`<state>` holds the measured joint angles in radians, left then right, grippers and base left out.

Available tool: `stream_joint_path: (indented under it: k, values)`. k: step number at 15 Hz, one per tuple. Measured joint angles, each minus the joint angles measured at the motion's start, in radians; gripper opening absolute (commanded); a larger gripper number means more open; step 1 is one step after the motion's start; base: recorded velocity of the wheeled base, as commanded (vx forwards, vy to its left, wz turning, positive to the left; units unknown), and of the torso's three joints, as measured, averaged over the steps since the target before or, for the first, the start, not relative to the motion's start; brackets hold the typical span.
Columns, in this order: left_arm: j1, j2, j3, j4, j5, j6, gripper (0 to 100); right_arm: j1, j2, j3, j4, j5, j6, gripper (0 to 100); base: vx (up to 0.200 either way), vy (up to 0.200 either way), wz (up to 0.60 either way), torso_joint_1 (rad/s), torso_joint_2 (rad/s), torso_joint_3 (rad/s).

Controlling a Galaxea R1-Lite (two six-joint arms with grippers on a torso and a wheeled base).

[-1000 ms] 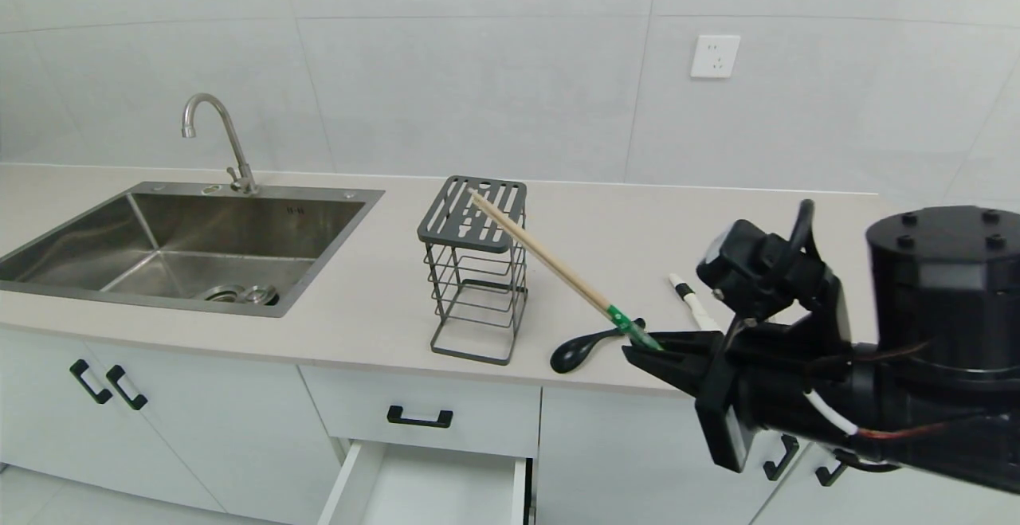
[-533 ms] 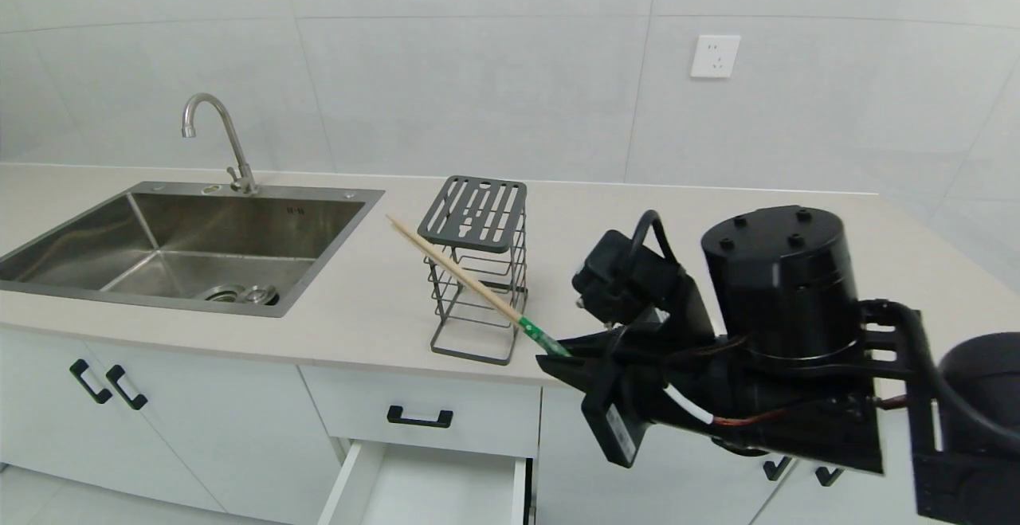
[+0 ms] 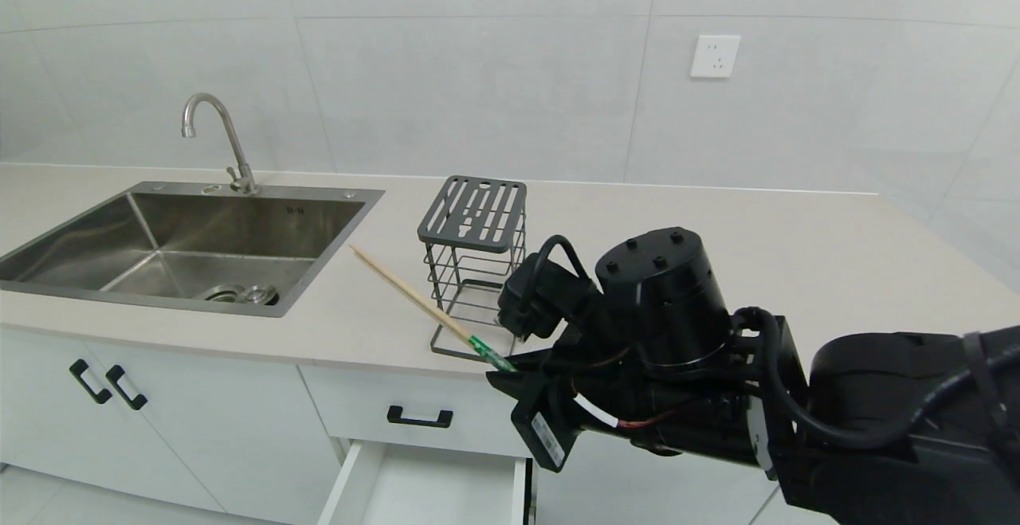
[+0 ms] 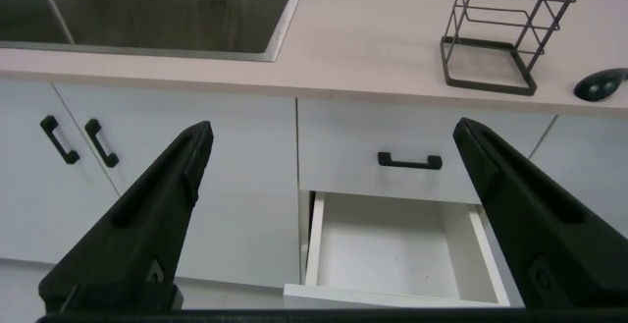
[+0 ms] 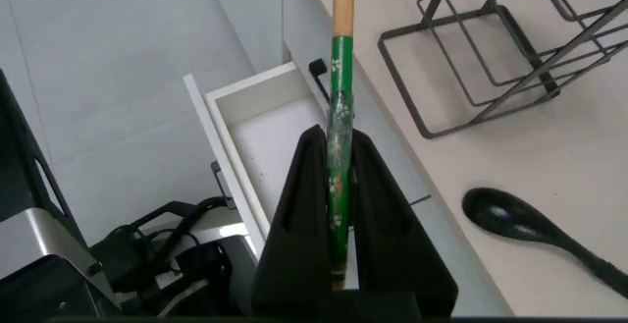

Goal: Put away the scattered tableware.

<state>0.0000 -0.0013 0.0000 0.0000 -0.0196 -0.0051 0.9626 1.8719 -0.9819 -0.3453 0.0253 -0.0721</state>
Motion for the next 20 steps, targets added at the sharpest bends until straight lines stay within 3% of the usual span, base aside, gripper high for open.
stream_joint_path:
  k: [5,9,20]
  values:
    - [0.000,0.000,0.000,0.000,0.000,0.000,100,0.026,0.094,-0.079,0.003,0.008,-0.001,0,0.000,0.000,0.00,0.000,0.00,0.000]
    - [0.000,0.000,0.000,0.000,0.000,0.000,100,0.024,0.167,-0.114,0.001,0.084,-0.032,0,0.000,0.000,0.00,0.000,0.00,0.000]
    - [0.000,0.000,0.000,0.000,0.000,0.000,100,0.032,0.305,-0.238,0.001,0.088,-0.137,0,0.000,0.000,0.00,-0.171,0.34,0.166]
